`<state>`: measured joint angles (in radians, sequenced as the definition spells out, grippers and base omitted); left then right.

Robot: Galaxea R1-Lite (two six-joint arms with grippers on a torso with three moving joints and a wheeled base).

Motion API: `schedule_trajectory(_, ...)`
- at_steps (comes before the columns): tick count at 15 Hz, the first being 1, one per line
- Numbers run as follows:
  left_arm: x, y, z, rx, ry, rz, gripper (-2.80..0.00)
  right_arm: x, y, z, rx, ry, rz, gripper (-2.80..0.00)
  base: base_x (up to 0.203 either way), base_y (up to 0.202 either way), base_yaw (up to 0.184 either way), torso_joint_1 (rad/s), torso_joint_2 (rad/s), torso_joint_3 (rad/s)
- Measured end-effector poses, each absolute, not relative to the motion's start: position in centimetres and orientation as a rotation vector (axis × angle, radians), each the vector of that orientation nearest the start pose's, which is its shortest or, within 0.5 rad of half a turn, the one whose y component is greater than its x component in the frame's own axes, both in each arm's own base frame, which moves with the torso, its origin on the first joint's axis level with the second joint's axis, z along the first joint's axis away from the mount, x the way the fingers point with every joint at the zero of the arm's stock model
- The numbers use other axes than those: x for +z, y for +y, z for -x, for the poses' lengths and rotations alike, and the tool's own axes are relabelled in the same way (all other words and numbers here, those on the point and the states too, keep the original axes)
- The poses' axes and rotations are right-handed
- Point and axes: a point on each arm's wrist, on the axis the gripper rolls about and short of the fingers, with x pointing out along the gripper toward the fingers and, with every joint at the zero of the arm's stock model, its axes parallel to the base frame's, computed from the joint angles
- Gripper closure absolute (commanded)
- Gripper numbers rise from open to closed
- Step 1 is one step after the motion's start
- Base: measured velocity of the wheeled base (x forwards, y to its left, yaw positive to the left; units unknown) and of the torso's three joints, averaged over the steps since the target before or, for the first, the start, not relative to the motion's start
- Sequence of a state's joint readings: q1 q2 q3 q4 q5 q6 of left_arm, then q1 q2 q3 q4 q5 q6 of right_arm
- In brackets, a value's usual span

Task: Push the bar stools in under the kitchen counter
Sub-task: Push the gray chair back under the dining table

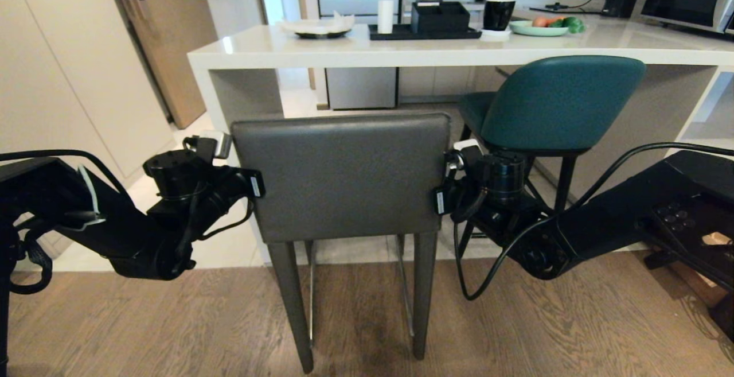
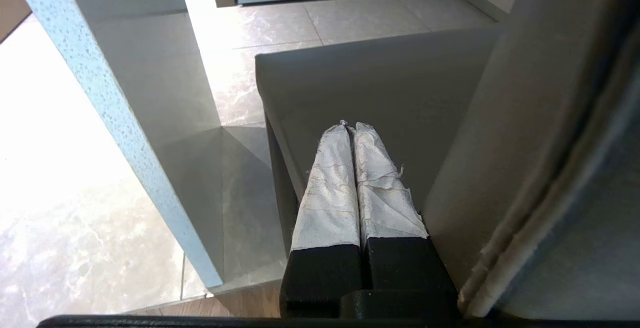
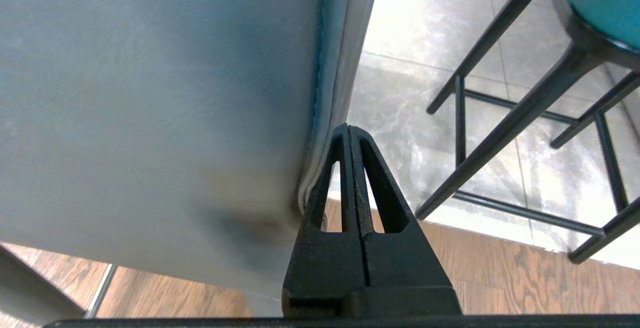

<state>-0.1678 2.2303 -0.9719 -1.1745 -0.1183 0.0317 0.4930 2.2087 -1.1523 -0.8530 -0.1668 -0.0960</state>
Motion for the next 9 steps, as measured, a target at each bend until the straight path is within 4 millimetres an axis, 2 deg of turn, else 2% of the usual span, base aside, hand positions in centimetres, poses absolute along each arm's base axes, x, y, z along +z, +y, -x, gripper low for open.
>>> schedule_trajectory(3, 7.6, -7.6, -39.1, -0.305, 0.090, -0.037, 0.00, 10.5, 19.7, -38.1, 0.323, 0.181, 0.158, 0.00, 0.000, 0.000, 0.000, 0.000, 0.00, 0.000)
schedule_trajectory(9, 5.3, -7.3, -35.5, -0.314, 0.130, -0.040, 0.00, 10.6, 19.5, -37.3, 0.328, 0.193, 0.160, 0.00, 0.000, 0.000, 0.000, 0.000, 0.00, 0.000)
